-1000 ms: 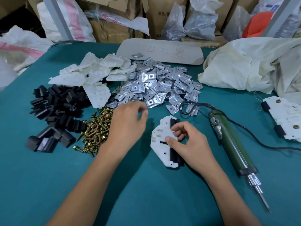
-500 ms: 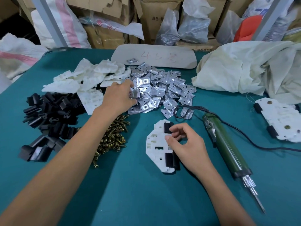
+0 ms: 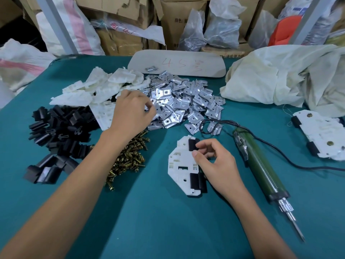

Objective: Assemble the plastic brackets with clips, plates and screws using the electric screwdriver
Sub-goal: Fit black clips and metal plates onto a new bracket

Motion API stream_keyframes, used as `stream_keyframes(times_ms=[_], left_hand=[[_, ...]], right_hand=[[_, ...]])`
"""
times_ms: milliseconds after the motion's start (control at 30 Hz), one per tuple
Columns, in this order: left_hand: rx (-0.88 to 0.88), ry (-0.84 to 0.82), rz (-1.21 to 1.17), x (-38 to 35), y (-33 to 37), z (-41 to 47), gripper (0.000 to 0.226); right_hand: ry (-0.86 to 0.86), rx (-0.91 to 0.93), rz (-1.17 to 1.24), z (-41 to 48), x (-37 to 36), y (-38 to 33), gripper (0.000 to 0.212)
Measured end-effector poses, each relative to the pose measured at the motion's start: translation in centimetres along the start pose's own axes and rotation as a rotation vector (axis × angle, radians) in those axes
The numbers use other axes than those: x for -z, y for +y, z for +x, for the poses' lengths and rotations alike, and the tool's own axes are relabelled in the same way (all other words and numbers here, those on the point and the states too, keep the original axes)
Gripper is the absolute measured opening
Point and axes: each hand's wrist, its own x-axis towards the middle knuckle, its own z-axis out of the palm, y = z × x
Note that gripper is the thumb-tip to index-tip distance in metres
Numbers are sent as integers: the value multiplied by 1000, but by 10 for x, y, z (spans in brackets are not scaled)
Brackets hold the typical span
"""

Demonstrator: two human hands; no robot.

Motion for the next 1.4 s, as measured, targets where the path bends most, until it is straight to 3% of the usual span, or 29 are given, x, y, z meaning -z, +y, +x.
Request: stream_keyframes(times_ms=[67, 133, 200, 367, 533, 833, 967, 1067, 1400], left_hand=[[15, -39, -138, 7, 4, -5, 15], [11, -221, -239, 12, 9, -14, 11], [-23, -372, -130, 11, 12, -25, 12], [-25, -495, 48, 4, 12, -49, 46], [-26, -464, 53, 0, 10, -51, 50], [-21, -399, 5, 7, 12, -50, 33], [-62, -370, -143, 14, 30, -54, 24], [-105, -385, -163, 13, 44, -59, 29], [-155, -370, -125, 5, 61, -63, 30]], right_hand=[[5, -9, -5, 1, 0, 1, 12], [17, -21, -8, 1, 0, 3, 11], [47, -25, -17, 2, 0, 5, 12], [75, -68, -67, 6, 1, 8, 16], [54, -128, -90, 16, 1, 5, 24], [-44, -215, -88, 25, 6, 3, 29], [-49, -183, -135, 28, 2, 3, 22], [-50, -134, -175, 24, 0, 9, 25], [-121, -149, 113, 22, 2, 8, 29]])
